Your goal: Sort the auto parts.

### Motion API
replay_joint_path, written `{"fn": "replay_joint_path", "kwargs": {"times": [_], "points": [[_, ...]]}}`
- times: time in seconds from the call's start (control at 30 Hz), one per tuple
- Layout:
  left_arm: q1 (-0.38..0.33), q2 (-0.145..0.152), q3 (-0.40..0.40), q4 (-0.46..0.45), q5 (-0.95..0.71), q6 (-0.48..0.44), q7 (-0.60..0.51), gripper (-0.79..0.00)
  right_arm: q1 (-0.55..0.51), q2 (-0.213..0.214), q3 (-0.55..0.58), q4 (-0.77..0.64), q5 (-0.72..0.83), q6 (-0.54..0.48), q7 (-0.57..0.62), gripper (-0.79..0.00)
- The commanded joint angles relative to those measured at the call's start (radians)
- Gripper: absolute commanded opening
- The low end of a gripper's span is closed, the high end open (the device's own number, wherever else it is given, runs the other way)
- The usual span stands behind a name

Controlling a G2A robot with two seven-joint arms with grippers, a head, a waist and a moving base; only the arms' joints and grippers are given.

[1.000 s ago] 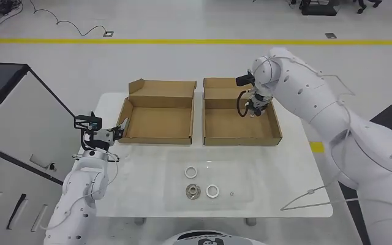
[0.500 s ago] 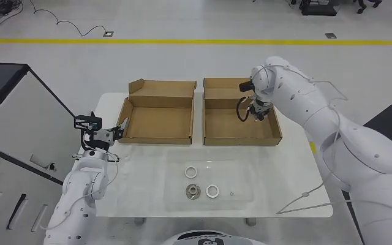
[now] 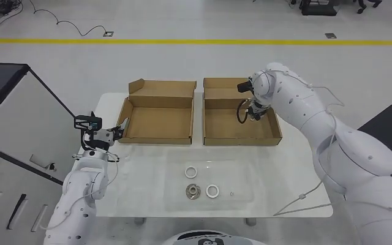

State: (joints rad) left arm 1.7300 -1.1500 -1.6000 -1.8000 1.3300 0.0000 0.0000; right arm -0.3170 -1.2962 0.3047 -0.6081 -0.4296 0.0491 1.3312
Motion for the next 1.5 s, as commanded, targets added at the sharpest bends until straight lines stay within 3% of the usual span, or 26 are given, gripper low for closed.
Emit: {"fn": "replay_joint_path", "kwargs": {"times": [0.0, 0.77, 0.87, 1.03, 1.17, 1.2, 1.23, 1.47], "points": [[0.000, 0.000, 0.000, 0.000, 0.000, 0.000, 0.000, 0.000, -0.004, -0.003, 0.003, 0.005, -0.002, -0.009, -0.005, -0.785], [0.000, 0.000, 0.000, 0.000, 0.000, 0.000, 0.000, 0.000, -0.043, -0.044, 0.030, 0.092, -0.031, -0.071, -0.022, -0.785], [0.000, 0.000, 0.000, 0.000, 0.000, 0.000, 0.000, 0.000, -0.044, -0.050, 0.033, 0.100, -0.037, -0.072, -0.022, -0.631], [0.000, 0.000, 0.000, 0.000, 0.000, 0.000, 0.000, 0.000, -0.047, -0.059, 0.038, 0.115, -0.045, -0.080, -0.021, -0.588], [0.000, 0.000, 0.000, 0.000, 0.000, 0.000, 0.000, 0.000, -0.048, -0.065, 0.043, 0.123, -0.052, -0.086, -0.021, -0.397], [0.000, 0.000, 0.000, 0.000, 0.000, 0.000, 0.000, 0.000, -0.047, -0.066, 0.044, 0.123, -0.054, -0.087, -0.020, -0.105], [0.000, 0.000, 0.000, 0.000, 0.000, 0.000, 0.000, 0.000, -0.047, -0.067, 0.046, 0.125, -0.056, -0.089, -0.019, 0.000], [0.000, 0.000, 0.000, 0.000, 0.000, 0.000, 0.000, 0.000, -0.028, -0.067, 0.056, 0.112, -0.087, -0.107, -0.013, 0.000]]}}
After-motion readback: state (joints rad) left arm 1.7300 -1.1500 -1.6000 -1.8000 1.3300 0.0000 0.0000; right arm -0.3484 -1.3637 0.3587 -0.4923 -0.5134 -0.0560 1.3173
